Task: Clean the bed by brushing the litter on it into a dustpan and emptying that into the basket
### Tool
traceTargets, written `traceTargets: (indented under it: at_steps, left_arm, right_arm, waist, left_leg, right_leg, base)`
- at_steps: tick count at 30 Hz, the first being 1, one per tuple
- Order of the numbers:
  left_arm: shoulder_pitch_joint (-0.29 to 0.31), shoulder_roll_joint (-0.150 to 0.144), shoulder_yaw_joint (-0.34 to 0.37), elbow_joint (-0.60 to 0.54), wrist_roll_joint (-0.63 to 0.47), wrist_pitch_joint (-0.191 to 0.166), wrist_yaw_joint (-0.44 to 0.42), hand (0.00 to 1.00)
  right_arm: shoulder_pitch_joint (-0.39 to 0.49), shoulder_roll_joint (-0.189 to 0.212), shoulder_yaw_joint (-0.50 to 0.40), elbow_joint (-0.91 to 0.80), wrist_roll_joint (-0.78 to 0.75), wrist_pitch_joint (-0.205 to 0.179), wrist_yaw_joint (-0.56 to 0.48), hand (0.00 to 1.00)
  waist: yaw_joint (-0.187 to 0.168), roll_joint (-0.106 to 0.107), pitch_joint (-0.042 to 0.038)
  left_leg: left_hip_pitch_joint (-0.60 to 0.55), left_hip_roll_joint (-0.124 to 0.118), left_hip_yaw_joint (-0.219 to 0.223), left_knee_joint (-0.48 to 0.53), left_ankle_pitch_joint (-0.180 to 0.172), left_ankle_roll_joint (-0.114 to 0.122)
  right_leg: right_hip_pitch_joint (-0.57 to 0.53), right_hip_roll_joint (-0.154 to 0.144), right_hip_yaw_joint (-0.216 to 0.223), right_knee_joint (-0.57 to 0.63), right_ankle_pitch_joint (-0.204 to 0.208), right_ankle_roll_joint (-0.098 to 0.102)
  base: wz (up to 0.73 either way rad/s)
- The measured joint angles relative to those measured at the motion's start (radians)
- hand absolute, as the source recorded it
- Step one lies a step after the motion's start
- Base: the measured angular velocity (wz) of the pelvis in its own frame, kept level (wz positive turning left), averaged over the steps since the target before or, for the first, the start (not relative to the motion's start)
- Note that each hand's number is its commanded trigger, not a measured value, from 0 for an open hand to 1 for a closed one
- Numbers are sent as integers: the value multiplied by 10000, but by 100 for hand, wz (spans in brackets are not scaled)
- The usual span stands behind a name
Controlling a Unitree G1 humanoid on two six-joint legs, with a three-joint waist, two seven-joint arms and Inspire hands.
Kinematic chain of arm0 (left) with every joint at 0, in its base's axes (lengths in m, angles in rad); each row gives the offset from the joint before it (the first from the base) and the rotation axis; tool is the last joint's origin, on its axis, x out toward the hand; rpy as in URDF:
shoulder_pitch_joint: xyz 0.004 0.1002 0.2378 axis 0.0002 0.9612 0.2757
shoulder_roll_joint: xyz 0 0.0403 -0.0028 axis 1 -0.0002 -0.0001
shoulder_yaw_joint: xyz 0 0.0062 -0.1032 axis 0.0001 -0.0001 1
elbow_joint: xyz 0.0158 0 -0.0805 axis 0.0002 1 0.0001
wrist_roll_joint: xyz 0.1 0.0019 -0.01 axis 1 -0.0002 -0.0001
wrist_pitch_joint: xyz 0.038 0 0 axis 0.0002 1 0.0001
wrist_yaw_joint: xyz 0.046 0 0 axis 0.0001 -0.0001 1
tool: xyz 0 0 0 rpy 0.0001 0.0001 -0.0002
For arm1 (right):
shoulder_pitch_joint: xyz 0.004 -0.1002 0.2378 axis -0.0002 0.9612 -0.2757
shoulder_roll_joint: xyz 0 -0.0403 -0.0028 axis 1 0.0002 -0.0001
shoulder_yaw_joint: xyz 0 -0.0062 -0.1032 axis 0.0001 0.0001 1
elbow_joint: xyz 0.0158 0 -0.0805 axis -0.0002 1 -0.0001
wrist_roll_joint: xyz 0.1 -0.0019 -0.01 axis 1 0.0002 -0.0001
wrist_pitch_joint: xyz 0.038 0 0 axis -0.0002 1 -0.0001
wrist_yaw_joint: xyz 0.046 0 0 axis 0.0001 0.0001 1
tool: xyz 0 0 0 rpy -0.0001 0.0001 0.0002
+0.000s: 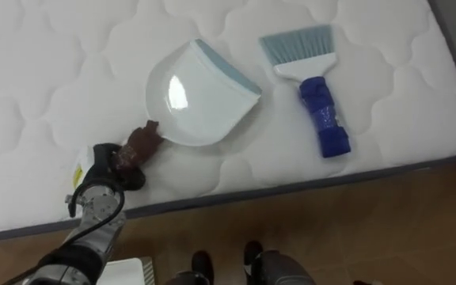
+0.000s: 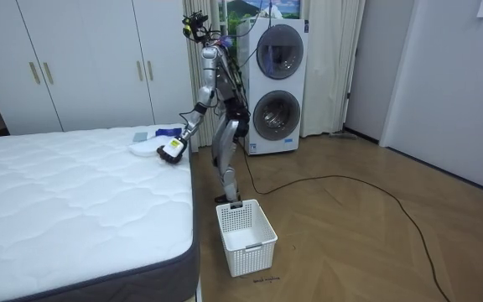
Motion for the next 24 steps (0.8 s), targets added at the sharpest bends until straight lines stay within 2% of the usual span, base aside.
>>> traceTargets:
  at_steps: [11,14,17,22,24]
  left_arm:
    - [-38,87,17,152,184,53,9,100]
    - [-49,144,128,324,529,28,23,100]
    - [-7,282,129,334,980,15,211,100]
    - [320,673,145,333,1798,72,740,100]
    - [405,779,151,335,2048,78,859,100]
  right_arm:
    - [-22,-10,-13,-148,3,-5,6,0]
    - [-52,-19,-17,-147,52,-5,-7,0]
    - [-55,-71,-17,-187,291,-16,-13,0]
    - [-59,-356,-38,-184,573,-23,-22,0]
    - [-46,-416,-47,-162,591,-24,-26,0]
  waist:
    - [4,-14,-19]
    - [38,1,-30]
    - [69,37,-55]
    - [110,198,-168]
    - [209,205,-172]
  left_leg:
    - [-11,20,4,4,0,0]
    - [-34,35,4,89,-2,-2]
    - [-31,37,-2,86,-1,-2]
    - [22,35,-14,8,-1,-1]
    - [130,28,-13,-54,-1,-1]
  right_leg:
    - [16,15,-10,-26,-7,-7]
    - [19,22,-23,-8,-4,-12]
    - [26,1,-82,-10,2,-23]
    - [96,-37,-163,-15,4,-26]
    - [182,-41,-160,-32,4,-26]
  base:
    - [0]
    - [0]
    - [0]
    - [0]
    - [0]
